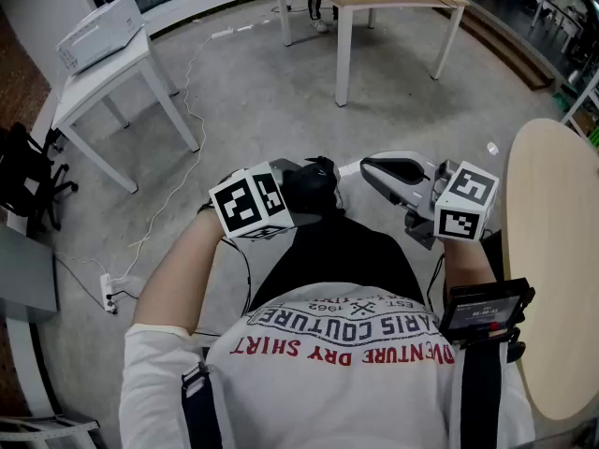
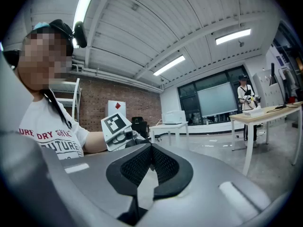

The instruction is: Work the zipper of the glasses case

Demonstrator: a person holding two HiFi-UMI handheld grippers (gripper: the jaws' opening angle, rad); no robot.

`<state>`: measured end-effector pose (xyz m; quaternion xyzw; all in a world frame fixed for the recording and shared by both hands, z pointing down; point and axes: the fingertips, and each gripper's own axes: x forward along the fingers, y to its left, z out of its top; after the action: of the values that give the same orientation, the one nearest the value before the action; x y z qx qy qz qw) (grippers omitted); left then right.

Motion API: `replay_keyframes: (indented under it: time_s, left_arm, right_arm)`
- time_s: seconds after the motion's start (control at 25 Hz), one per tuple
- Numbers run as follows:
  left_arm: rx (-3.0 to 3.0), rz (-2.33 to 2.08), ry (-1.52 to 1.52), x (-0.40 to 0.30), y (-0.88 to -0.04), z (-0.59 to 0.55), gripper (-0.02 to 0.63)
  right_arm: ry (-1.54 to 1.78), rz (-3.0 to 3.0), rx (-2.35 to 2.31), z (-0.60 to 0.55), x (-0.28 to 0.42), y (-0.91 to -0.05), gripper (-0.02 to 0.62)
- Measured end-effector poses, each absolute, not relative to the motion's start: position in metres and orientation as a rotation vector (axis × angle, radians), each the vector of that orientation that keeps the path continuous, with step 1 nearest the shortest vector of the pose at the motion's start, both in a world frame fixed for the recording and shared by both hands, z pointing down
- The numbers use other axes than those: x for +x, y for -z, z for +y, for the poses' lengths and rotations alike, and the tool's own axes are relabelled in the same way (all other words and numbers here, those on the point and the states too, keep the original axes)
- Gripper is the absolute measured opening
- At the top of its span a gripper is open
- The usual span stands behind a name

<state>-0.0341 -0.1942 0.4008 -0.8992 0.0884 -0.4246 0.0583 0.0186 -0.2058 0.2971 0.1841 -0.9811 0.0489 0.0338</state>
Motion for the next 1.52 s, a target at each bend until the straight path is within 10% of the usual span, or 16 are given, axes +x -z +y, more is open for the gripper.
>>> replay_keyframes:
  time_s: [0.28,0.36,1.52]
  left_arm:
    - [-2.539,0.178,1.474,-0.036,-0.410,-0.193,0.249]
    - [-2.471,0.162,1.523,-0.036,-0.413,-0.193,0.249]
    - [-2.340,0.008,1.698,-0.036,-0.427,-0.178,0.249]
  right_arm:
    - [-0.019,-3.031,0.421,-0.183,-0.003,-0.279,0.004]
    - [0.005,-3.020,0.368,-0.176,-0.008,-0.281,0.153]
    - [0.137,-2.875,0.268,-0.165,-0.027,-0.310,0.028]
